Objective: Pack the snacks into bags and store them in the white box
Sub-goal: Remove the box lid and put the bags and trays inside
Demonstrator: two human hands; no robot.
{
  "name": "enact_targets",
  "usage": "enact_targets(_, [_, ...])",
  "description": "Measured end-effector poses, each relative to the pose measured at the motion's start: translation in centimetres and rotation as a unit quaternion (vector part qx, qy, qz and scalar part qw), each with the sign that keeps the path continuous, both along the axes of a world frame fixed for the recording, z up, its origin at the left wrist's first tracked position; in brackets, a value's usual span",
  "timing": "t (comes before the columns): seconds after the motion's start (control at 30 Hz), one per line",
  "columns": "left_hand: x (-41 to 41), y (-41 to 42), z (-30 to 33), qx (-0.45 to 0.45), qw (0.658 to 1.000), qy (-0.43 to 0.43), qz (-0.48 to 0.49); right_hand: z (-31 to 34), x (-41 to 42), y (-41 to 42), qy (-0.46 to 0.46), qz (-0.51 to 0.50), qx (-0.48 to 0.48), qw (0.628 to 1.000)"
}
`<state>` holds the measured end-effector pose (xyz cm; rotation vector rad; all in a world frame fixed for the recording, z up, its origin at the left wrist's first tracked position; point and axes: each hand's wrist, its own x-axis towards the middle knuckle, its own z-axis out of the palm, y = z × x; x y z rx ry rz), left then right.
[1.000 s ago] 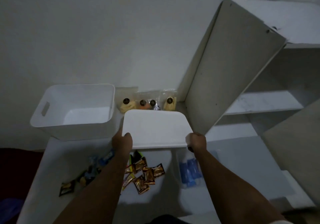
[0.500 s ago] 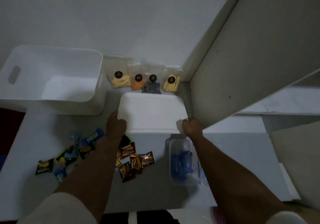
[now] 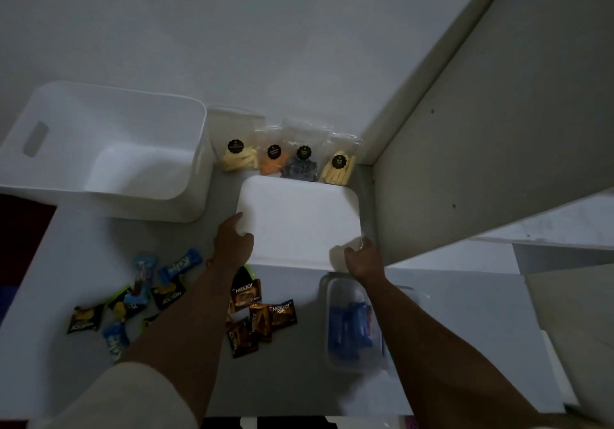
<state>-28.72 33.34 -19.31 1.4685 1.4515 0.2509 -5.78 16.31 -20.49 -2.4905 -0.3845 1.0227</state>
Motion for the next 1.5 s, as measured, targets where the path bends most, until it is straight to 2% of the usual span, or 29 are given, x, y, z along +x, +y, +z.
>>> enact_targets(0.23, [-1.6, -1.2, 1.2, 0.022, 0.999, 0.036, -0.027, 1.0, -0.8, -0.6, -0.024, 0.027, 0.017, 0.999])
enact_targets(0.47, [-4.4, -3.9, 3.5, 0.054, 0.997, 0.048, -0.039, 3.1, -2.8, -1.1, -0.036, 0.049, 0.083, 0.995])
enact_targets(1.0, [-8.1, -4.5, 7.8, 0.128, 0.991, 0.033, -0.028, 6.9, -7.5, -0.9, -0.049, 0.089, 0.139, 0.985])
enact_targets(1.5, [-6.6, -2.4, 8.5, 0.136, 0.990, 0.013, -0.040, 8.6, -7.9, 2.9, -0.058, 0.087, 0.173, 0.979])
